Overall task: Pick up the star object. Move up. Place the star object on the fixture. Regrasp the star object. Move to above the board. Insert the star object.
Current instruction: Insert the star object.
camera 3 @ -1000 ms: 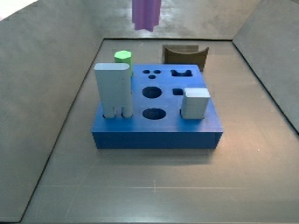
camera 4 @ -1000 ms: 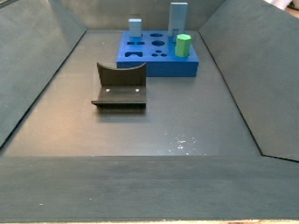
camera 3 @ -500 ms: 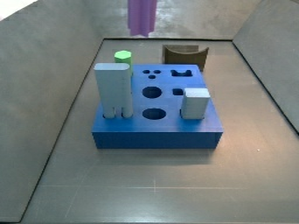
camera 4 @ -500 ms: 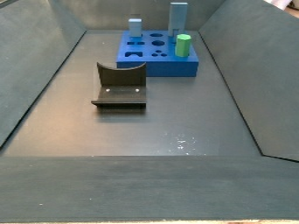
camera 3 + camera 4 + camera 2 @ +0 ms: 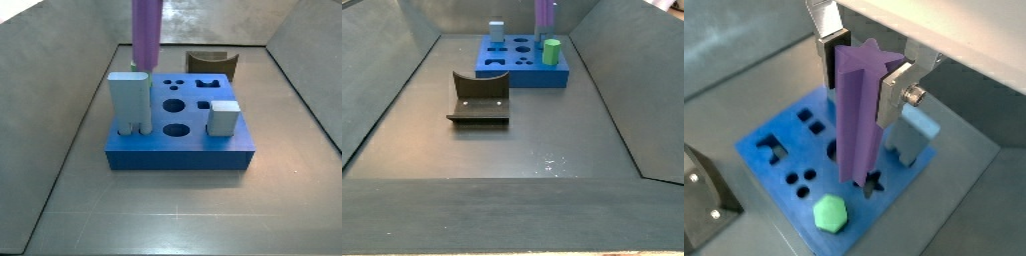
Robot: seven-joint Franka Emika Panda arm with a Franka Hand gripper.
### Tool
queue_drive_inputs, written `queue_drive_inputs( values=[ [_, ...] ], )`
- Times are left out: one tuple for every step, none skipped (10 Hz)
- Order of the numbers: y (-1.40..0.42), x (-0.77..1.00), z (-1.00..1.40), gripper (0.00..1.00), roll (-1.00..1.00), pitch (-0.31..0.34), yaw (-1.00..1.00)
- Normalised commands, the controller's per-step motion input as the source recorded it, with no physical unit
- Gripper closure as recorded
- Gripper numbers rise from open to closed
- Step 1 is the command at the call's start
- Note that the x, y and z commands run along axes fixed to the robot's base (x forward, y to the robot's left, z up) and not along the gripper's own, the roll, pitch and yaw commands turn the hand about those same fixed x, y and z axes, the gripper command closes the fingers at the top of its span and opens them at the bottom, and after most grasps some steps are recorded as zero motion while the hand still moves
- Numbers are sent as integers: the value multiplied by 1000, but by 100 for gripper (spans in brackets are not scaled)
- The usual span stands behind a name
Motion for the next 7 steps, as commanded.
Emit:
queue_drive_inputs(
  values=[
    [134, -403, -534, 100, -196, -141, -354],
    [194, -257, -451, 100, -201, -166, -171],
    [26, -109, -429, 100, -69, -121, 263],
    [0, -97, -423, 100, -57, -146, 466],
    [-94, -3, -443, 100, -79, -173, 583],
    [-174, 0, -431, 100, -90, -210, 657],
    [-217, 0, -391, 100, -83, -207, 680]
  ],
)
